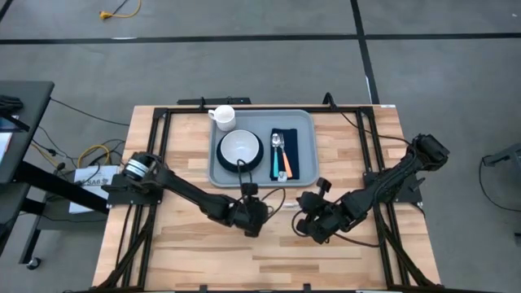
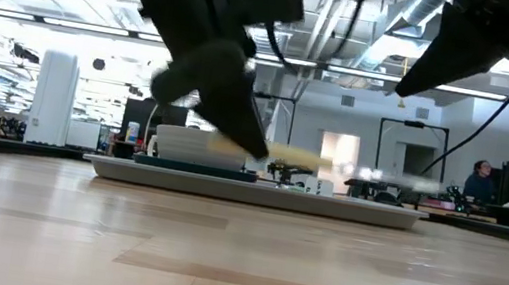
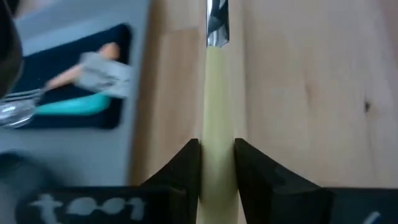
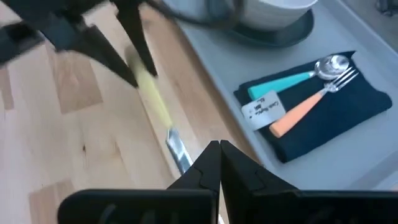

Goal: Set up tray
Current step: Put the yellow knife on the blue napkin to the right of the orange fork

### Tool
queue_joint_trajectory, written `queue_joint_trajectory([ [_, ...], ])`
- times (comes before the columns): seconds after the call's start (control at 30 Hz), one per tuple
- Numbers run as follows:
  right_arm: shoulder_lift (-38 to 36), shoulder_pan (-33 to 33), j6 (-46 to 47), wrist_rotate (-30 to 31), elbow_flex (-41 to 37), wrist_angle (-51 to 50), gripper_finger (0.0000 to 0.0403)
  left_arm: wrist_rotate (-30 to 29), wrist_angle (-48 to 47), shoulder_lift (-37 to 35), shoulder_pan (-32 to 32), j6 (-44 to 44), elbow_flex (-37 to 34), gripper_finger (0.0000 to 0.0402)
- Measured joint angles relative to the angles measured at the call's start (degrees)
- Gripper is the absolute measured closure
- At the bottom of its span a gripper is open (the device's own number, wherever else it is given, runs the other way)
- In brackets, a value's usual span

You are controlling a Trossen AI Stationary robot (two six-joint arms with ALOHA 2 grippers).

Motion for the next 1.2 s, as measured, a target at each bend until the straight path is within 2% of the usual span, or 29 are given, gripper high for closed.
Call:
queue_joint_trajectory([
  [0.1, 0.0, -0.1, 0.9, 1.1, 0.0, 0.0, 0.0403, -4.1, -3.1, -3.2, -1.5, -1.7, -0.2, 0.0340],
  [0.27, 0.0, -0.1, 3.9, 5.4, 0.0, 0.0, 0.0403, -14.8, -6.0, -8.8, -4.5, -4.7, -2.1, 0.0336],
  [0.47, -0.3, 0.0, 11.3, 21.1, 0.0, 2.2, 0.0403, -32.9, -15.8, -13.0, -8.2, -14.3, -2.7, 0.0337],
  [0.6, 0.2, -0.9, 10.3, 25.8, 0.0, 8.1, 0.0403, -42.6, -19.1, -13.9, -10.7, -19.1, -2.7, 0.0333],
  [0.77, 0.2, -4.6, 2.9, 25.8, 0.0, 15.7, 0.0403, -47.2, -18.9, -14.4, -12.6, -19.5, -2.6, 0.0336],
  [1.03, 0.1, -8.2, -20.2, 23.9, 0.0, 33.4, 0.0403, -51.3, -19.8, -14.8, -14.6, -18.9, -2.6, 0.0333],
  [1.1, -0.4, -8.3, -27.9, 20.3, 0.0, 37.4, 0.0403, -51.6, -20.5, -14.8, -15.0, -18.8, -2.6, 0.0336],
  [1.2, -2.1, -7.9, -41.5, 9.4, 0.0, 42.0, 0.0403, -51.6, -21.8, -14.9, -15.6, -18.9, -2.6, 0.0336],
])
